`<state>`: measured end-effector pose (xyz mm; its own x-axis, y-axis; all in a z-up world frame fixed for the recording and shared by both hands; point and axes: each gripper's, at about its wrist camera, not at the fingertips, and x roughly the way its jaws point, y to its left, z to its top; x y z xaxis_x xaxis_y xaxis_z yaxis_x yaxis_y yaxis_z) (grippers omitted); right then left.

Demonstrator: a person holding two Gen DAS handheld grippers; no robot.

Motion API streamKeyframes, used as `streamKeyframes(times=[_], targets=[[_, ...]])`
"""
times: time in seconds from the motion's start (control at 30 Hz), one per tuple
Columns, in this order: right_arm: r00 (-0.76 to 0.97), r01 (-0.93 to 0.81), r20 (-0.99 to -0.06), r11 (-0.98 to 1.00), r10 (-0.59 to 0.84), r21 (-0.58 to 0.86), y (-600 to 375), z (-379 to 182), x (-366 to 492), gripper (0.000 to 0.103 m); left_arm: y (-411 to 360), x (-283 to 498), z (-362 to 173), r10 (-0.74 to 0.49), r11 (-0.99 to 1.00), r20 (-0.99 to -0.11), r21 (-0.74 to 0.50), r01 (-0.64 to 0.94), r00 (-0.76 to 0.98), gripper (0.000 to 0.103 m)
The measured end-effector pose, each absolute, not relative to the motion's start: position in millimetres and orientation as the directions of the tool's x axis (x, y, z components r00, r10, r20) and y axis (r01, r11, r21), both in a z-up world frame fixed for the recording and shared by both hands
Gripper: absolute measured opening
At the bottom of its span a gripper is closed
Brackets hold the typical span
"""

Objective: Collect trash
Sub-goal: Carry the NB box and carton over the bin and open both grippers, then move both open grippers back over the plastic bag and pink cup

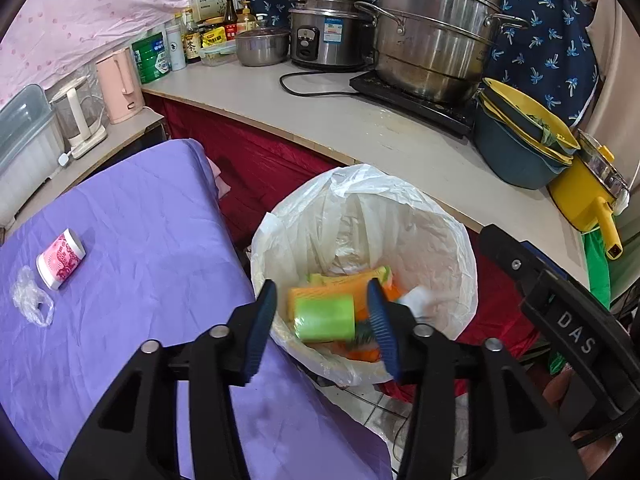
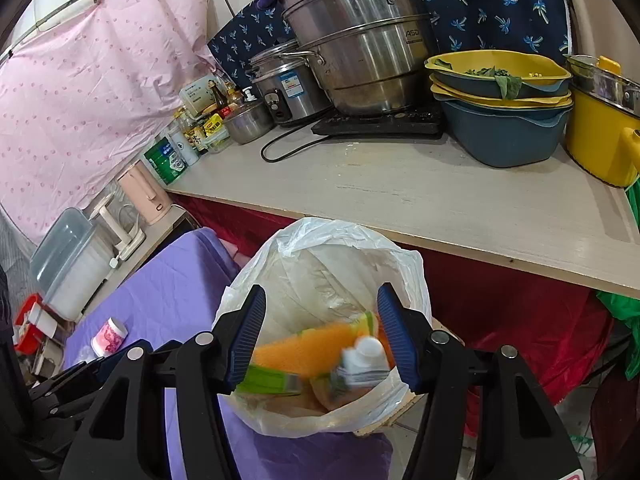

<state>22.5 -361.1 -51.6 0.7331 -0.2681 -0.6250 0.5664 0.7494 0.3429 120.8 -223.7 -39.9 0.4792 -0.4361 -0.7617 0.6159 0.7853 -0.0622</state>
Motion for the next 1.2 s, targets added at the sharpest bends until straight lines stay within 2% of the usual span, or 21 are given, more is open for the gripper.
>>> streamKeyframes(times=[0.07,0.3,0.97,1.2], targets=[[0.737,0.563,-0.619,0.753,-0.271,0.341,-359,-48,22,0.057,-221,121,-38,-0.437,0.791,-0.754,-0.063,0.608,0.49,0.056],[0.755,0.544,-0.598,0.766,-0.269,0.342,-347,-35,18,0.06,-211,124,-32,-0.429,0.81,-0.746,-0.068,0.583,0.509,0.063],[0.796,0.453,-0.565,0.833,-0.216,0.319,-287,-6,42,0.067,-133,147,-14,-0.386,0.883,-0.729,-0.114,0.456,0.565,0.063],[0.807,0.394,-0.565,0.868,-0.169,0.303,-247,-1,65,0.067,-80,161,-11,-0.347,0.919,-0.722,-0.135,0.369,0.599,0.069]])
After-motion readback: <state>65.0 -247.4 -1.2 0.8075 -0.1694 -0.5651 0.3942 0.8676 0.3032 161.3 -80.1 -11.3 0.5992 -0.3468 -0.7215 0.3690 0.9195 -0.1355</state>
